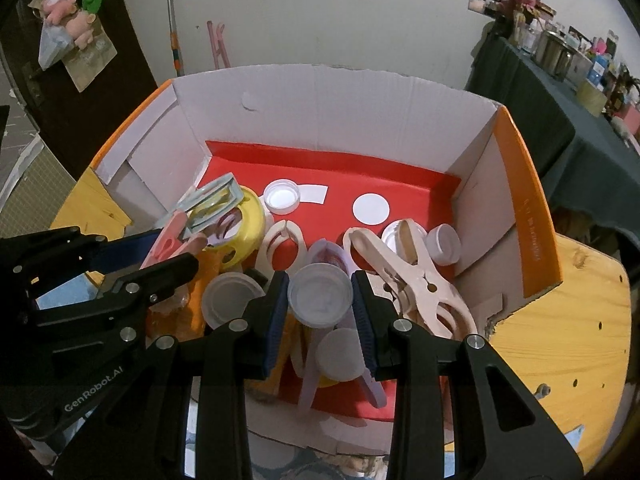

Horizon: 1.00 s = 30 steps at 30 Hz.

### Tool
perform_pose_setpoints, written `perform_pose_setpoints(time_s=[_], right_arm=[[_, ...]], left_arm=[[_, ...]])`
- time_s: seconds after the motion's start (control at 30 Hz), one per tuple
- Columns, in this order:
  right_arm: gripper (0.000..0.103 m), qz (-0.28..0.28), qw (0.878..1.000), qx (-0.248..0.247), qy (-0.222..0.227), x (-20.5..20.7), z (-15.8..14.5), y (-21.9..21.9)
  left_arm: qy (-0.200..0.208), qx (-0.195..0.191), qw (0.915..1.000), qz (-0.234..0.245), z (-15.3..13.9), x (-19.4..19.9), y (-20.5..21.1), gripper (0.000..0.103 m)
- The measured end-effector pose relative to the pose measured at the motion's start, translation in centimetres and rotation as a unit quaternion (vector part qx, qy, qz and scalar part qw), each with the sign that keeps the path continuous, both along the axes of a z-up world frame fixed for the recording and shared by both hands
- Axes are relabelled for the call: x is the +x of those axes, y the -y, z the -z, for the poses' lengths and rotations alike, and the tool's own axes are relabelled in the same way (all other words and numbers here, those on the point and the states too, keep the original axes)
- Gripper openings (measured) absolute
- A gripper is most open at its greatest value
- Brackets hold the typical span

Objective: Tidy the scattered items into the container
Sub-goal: 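Lift and carry the pink clip and clear container into the box, then open the left tool releasing the pink clip while the right tool releases the clear container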

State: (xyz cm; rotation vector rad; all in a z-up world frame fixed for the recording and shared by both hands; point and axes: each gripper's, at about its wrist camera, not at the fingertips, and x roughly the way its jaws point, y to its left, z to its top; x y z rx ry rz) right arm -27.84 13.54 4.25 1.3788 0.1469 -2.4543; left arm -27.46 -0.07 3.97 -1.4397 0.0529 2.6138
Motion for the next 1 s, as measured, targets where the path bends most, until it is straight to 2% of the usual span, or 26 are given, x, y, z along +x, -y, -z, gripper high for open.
perform_pose_setpoints(time_s=[1.0], right_arm=[[0.030,-0.006,1.000,0.011,0.021,-1.1,1.6,0.4]], left_arm=[[0.010,0.004,0.9999,0.003,0.9,-0.8,-0.3,0.027]])
